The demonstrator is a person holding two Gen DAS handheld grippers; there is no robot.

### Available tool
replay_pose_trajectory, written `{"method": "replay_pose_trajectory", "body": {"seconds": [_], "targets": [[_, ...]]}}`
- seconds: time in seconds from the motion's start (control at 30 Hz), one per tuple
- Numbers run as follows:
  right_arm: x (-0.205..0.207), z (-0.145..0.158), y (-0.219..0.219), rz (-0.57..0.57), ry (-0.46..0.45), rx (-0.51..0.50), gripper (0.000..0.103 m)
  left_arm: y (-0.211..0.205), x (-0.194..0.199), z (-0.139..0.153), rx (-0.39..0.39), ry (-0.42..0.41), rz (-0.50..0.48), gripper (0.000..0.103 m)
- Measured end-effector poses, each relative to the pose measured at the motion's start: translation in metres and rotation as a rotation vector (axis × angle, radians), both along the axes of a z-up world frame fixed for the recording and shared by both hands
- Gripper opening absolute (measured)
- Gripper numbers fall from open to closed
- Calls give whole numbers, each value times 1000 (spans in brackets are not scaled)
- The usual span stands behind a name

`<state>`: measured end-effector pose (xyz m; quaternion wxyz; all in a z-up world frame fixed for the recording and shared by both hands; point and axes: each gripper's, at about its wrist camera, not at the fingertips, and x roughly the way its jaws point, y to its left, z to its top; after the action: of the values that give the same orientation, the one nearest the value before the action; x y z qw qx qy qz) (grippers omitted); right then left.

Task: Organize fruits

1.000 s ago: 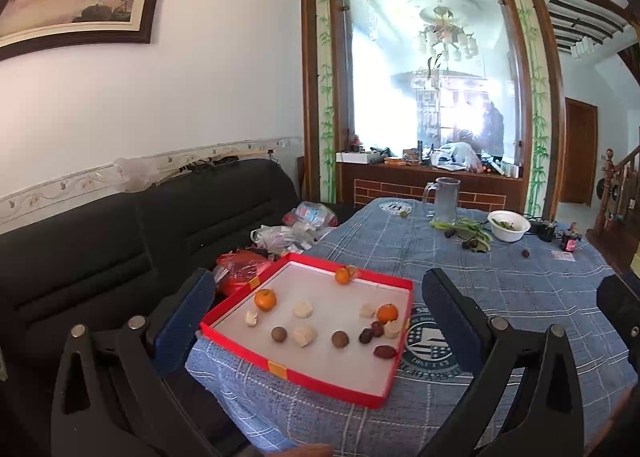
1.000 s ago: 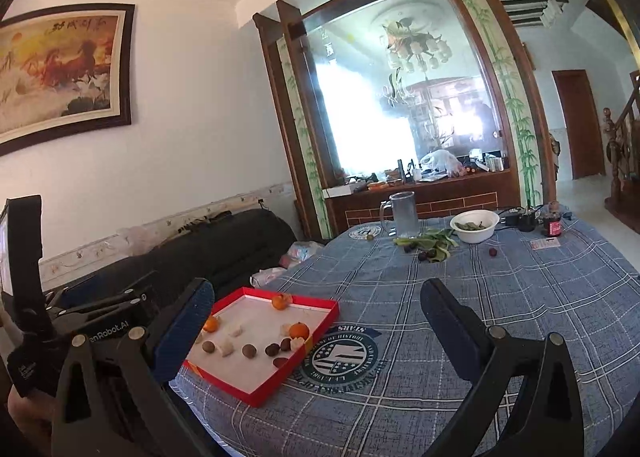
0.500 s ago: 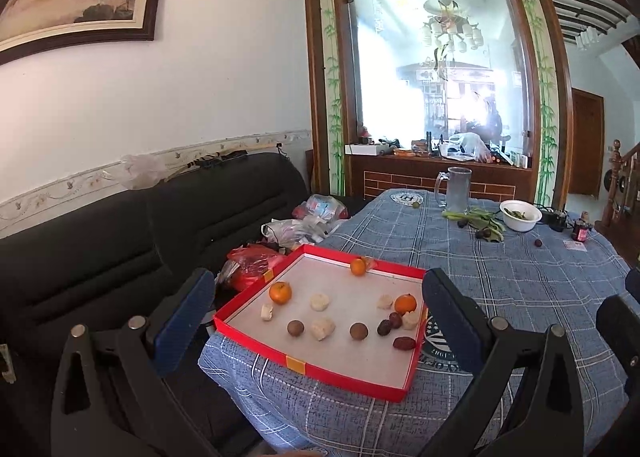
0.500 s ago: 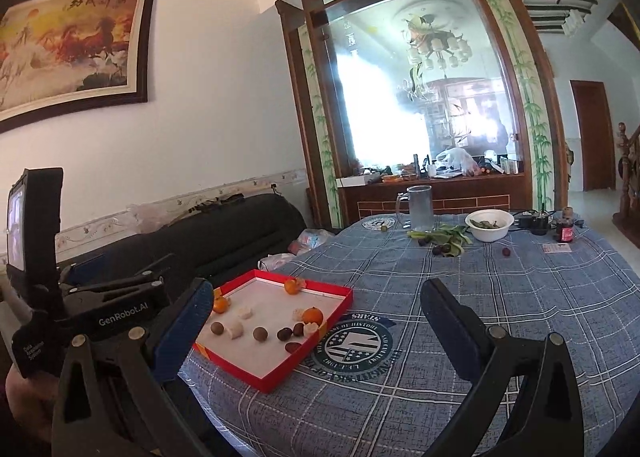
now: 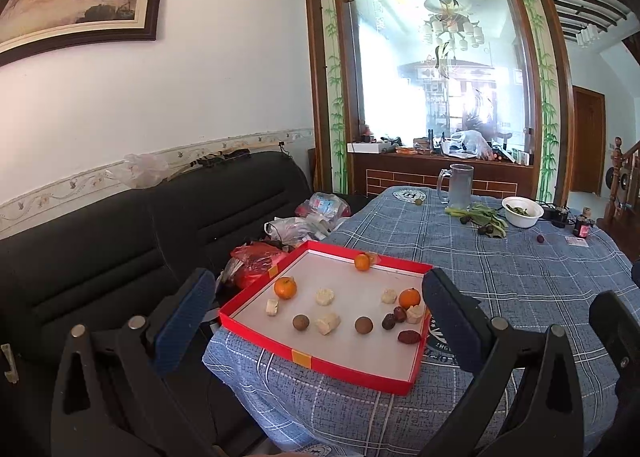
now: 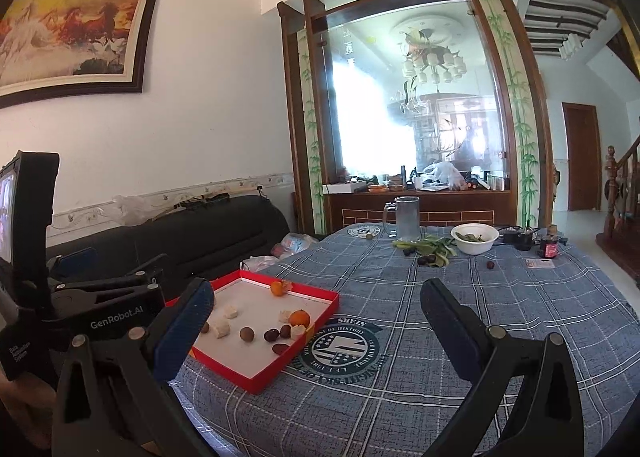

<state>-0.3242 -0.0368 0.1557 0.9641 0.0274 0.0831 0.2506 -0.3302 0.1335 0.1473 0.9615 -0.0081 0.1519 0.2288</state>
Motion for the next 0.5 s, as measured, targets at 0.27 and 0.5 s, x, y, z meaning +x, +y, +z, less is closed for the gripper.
{"method": "replay_pose_trajectory", "body": {"seconds": [0.27,0.5], "targets": [[1,-3,2,7,15,-6,103,-5,0,-5,6,19,-13,103],[1,-4,2,-1,21,0,103,-4,-1,-5,11,20,-6,103]]}}
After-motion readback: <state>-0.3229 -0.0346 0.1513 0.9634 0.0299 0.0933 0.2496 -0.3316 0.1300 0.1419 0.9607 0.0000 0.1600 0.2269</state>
